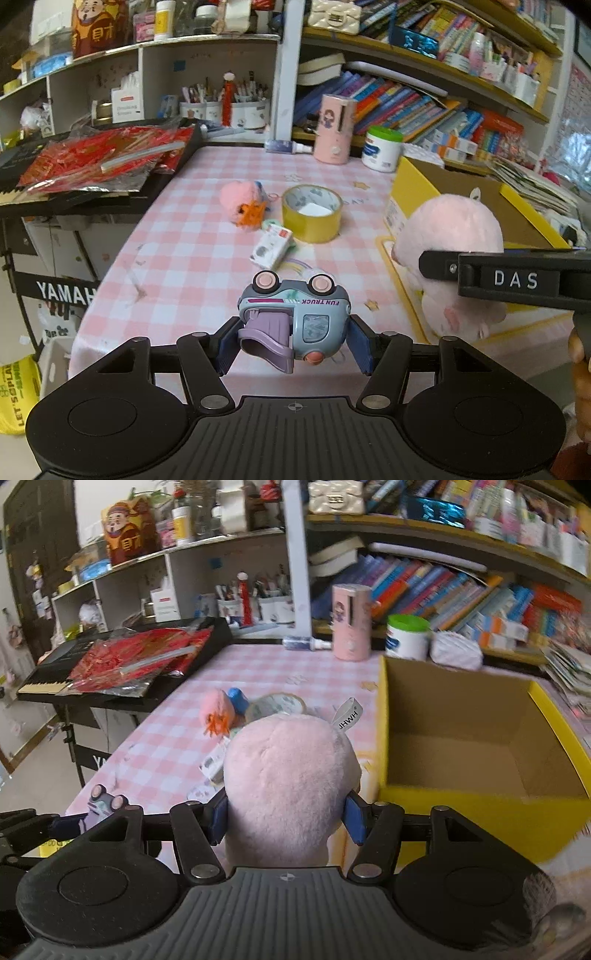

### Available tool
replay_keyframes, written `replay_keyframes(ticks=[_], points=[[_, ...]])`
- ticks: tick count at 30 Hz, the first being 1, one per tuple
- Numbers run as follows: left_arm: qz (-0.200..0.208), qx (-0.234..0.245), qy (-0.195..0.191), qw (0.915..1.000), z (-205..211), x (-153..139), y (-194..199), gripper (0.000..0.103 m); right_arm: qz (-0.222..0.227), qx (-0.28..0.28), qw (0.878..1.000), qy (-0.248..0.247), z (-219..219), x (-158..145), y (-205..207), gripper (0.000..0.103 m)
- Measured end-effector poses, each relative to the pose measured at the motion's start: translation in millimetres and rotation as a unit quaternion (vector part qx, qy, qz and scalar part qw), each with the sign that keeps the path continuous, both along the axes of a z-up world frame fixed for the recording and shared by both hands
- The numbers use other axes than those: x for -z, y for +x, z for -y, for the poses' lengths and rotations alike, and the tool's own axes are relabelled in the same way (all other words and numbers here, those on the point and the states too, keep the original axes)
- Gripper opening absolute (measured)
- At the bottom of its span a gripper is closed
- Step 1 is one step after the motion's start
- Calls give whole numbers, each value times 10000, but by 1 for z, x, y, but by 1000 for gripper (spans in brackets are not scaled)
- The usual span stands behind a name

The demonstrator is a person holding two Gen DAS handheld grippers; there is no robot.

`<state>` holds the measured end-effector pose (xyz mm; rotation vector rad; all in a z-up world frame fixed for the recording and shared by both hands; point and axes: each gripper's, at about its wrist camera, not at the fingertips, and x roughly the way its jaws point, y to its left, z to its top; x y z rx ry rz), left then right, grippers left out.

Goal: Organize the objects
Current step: 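Carry the pink plush pig with the right tool into the yellow box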

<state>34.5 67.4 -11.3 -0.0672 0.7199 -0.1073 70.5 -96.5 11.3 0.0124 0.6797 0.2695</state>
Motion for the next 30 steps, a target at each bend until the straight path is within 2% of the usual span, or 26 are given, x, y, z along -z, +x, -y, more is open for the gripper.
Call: replay_keyframes(ticks=[13,30], points=[[-94,601,40,9981,23,6,-28,60,-588,833,9948,71,38,25,-50,57],[-135,1784,39,9838,82,11,-41,60,-885,1846,9788,95,96,35,-105,58]])
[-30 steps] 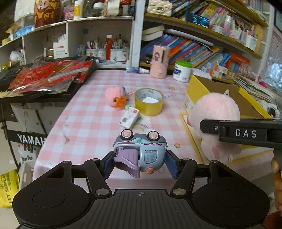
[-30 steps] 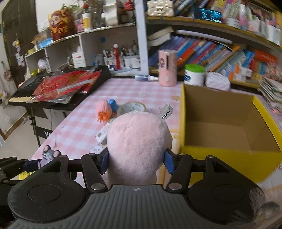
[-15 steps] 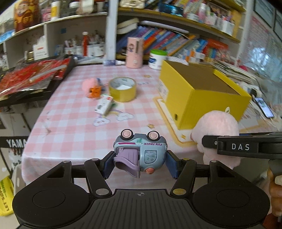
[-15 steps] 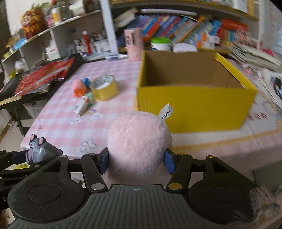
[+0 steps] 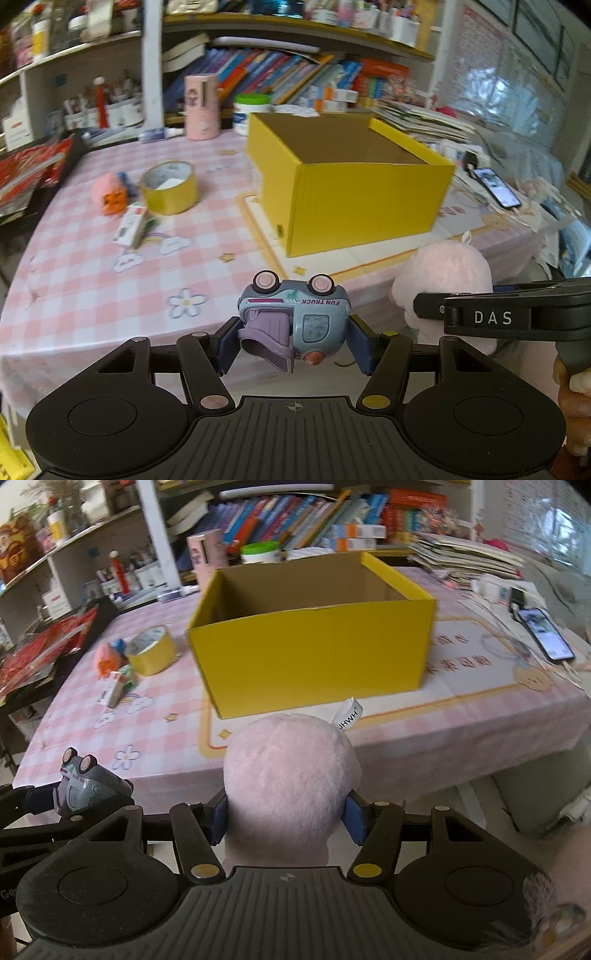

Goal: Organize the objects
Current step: 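Carry the pink plush pig with the right tool into the yellow box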

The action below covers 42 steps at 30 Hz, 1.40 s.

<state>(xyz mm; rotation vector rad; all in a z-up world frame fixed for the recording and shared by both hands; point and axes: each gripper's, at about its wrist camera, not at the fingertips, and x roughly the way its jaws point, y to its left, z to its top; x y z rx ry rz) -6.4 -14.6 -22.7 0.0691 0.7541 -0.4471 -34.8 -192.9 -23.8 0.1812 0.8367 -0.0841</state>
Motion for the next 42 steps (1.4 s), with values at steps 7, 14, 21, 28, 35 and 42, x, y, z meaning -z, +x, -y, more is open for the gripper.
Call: replay_keyframes(ticks=[7,14,21,28,35,42], points=[[53,328,-19,9994,20,-3,2,60,-36,337,9994,0,21,-4,-9,58],[124,489,-5,9987,39,-6,6,60,-24,517,9987,6,40,-4,-9,58],[160,438,15,9989,47,-8,12,60,-23,491,9988,28,50,-5,-1,58],[219,415,14,9989,55,-10,18,60,-25,420,9991,24,57,-6,9,58],[238,391,18,9990,61,-11,24,60,-23,372,9993,27,62,-6,18,58],[393,445,6,9982,67,-18,28,60,40,331,9994,1,66,-11,29,58]])
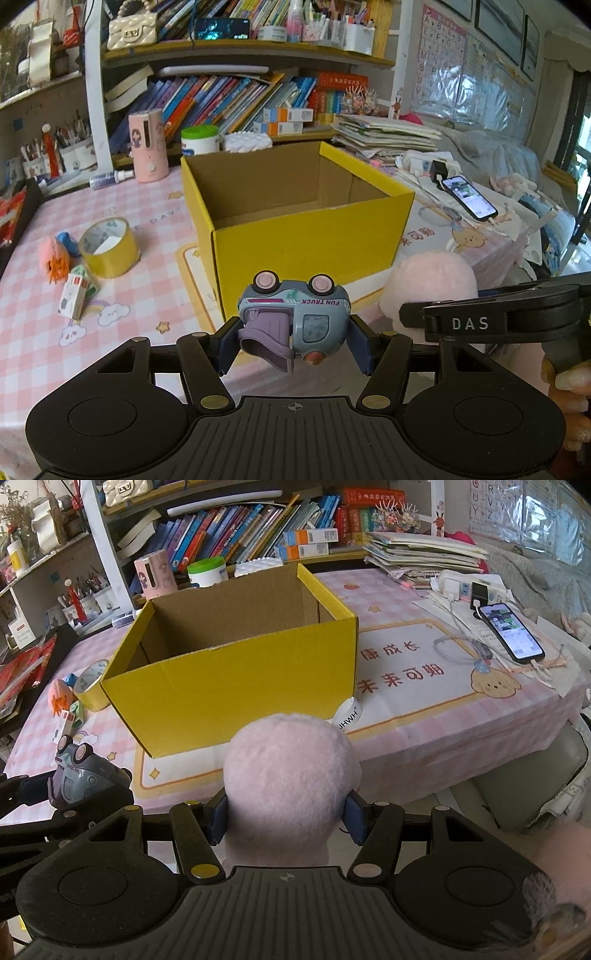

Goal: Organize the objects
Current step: 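Carry the pink plush pig with the right tool into the yellow box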

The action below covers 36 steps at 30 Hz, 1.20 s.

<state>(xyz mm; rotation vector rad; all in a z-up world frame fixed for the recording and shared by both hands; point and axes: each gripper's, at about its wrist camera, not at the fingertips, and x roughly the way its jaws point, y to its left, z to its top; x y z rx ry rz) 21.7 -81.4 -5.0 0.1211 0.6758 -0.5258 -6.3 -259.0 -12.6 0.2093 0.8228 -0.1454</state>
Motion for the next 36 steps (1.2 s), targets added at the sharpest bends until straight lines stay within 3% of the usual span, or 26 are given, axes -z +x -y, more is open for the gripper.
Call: replay_keyframes(ticks=[14,21,26,36], points=[[451,-171,-485,9977,10,-39,39,60,560,-194,9981,-169,11,-41,39,58],[691,-323,-422,9962,25,-48,76,60,1042,-333,9937,-245,31,-70,85,58],[652,-489,-198,9965,40,-39,108,60,1130,-676,9908,-317,39,-70,130,58],[486,-499,819,9942,75,-1,149,60,198,-1861,9798,-712,26,-18,224,58]])
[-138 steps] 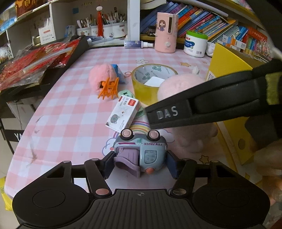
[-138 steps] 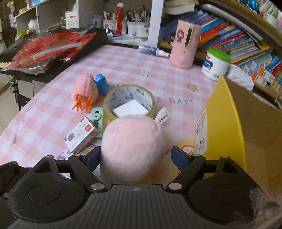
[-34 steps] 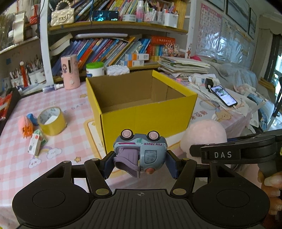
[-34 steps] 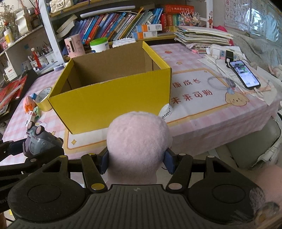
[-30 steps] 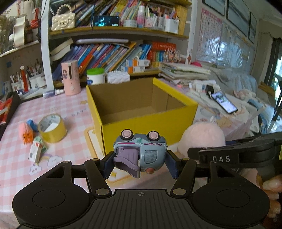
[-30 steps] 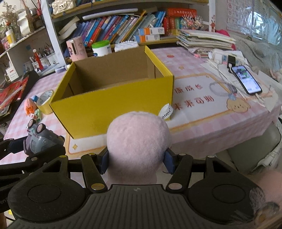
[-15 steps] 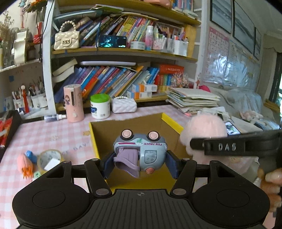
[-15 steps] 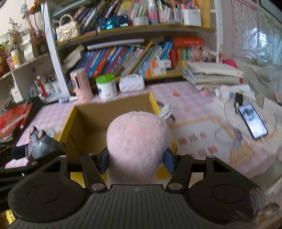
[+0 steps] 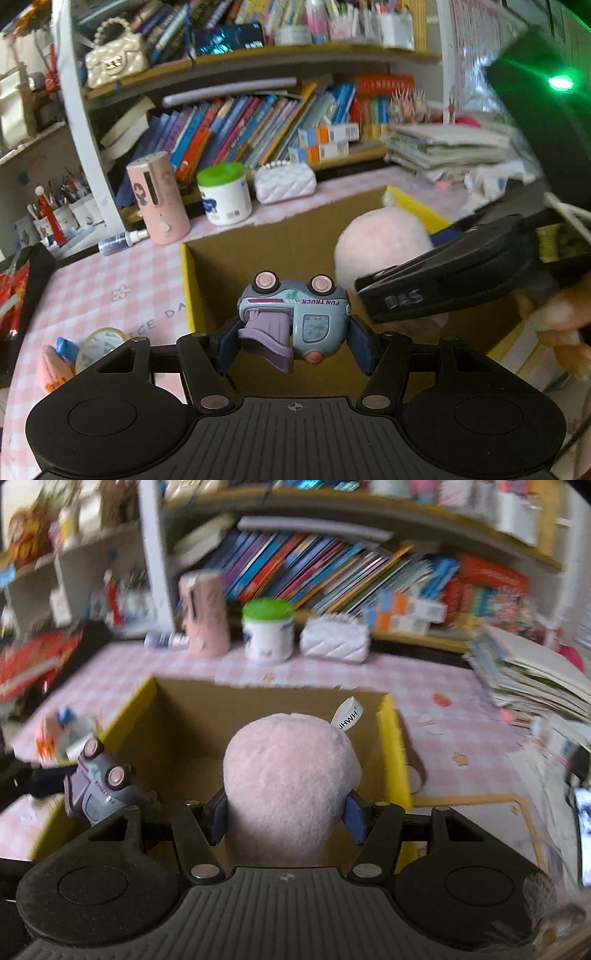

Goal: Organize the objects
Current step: 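Carry the pink plush pig with the right tool into the yellow box, then open the right tool to drop the pig while the left tool releases the truck into the box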

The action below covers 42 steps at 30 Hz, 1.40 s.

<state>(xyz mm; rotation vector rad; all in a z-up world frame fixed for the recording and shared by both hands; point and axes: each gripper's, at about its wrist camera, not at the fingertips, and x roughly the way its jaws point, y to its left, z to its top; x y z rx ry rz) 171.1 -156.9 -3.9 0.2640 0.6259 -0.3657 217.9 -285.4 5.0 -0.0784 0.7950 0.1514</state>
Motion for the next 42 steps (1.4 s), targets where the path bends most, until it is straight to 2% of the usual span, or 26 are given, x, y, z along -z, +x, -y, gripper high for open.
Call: replay_keyframes(ticks=[2,8,10,16,26,35,42], points=[[-60,-19,171,9998,4,5,7,60,-181,-190,9996,-120,-2,10,14,58],[-264,-117,348,9990,9,18,21,60,-682,-624,9945,-499,-7,29,35,58],[-232,-62,476,9986,14,20,22,60,-729,-679,9934,-560,-6,31,36,57],[-196,59,541,9983,29,22,29,60,-774,-586,9933,-630,7,34,40,57],[-114,-48,640,9979,34,21,28,62,-879,-581,9931,-505,13,33,45,59],[206,-208,322,9991,18,-1,5,76,-232,-333,9992,-66,17,9,23,69],[569,-263,-40,9980,-2,-23,-26,78,421,19,9990,129,13,-22,-19,71]])
